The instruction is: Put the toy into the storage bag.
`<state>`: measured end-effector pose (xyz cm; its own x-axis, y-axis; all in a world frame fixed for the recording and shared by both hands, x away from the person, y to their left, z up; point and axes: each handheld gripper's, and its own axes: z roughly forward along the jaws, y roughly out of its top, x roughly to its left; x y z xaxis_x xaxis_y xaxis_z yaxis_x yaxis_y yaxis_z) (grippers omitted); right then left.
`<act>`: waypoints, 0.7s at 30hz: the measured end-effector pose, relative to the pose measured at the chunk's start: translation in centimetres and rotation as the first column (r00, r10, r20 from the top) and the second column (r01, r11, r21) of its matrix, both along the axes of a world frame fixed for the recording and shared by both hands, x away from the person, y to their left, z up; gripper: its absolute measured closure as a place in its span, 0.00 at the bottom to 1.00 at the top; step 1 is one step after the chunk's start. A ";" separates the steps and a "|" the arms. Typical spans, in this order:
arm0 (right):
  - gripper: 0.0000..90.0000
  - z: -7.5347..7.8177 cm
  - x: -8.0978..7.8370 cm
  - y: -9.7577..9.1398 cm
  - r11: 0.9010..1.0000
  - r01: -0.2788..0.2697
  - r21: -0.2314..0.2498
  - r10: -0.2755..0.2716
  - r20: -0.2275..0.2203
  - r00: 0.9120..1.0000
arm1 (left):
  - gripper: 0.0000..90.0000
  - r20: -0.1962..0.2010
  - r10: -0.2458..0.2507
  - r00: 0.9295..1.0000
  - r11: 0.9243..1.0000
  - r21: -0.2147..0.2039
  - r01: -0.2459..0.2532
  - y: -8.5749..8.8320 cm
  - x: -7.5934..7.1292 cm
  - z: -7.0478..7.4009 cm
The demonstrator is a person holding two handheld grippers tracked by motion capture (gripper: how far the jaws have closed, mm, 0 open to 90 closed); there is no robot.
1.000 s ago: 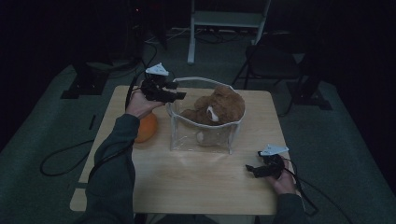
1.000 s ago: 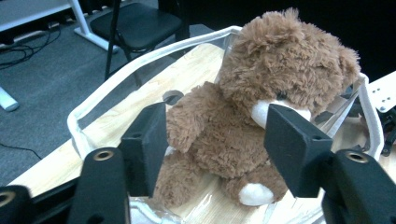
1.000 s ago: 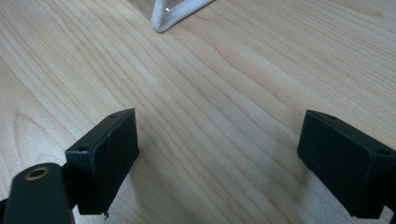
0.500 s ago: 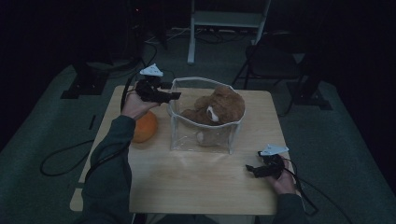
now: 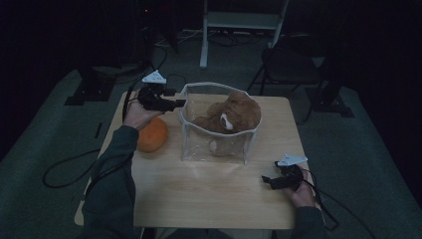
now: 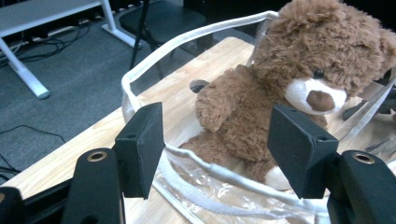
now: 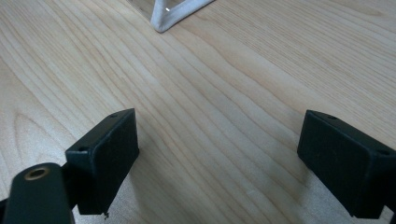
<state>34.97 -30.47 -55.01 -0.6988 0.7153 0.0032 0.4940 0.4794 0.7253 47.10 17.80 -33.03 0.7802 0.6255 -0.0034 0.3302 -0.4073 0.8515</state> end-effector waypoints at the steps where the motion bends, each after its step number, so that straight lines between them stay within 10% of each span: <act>1: 0.13 0.0 0.0 0.0 1.000 0.000 0.000 0.000 0.000 1.000 | 0.41 0.000 0.000 1.000 1.000 0.000 0.000 0.0 0.0 0.0; 21: 0.13 0.0 0.0 0.0 1.000 0.001 0.000 -0.001 -0.001 1.000 | 0.40 -0.018 0.071 0.997 0.997 0.004 -0.071 2.9 -0.2 -2.0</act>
<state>34.97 -30.46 -55.01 -0.6985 0.7156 0.0039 0.4947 0.4789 0.7252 46.89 20.66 -35.03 0.7338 0.6792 -0.0153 0.3741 -0.3851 0.8436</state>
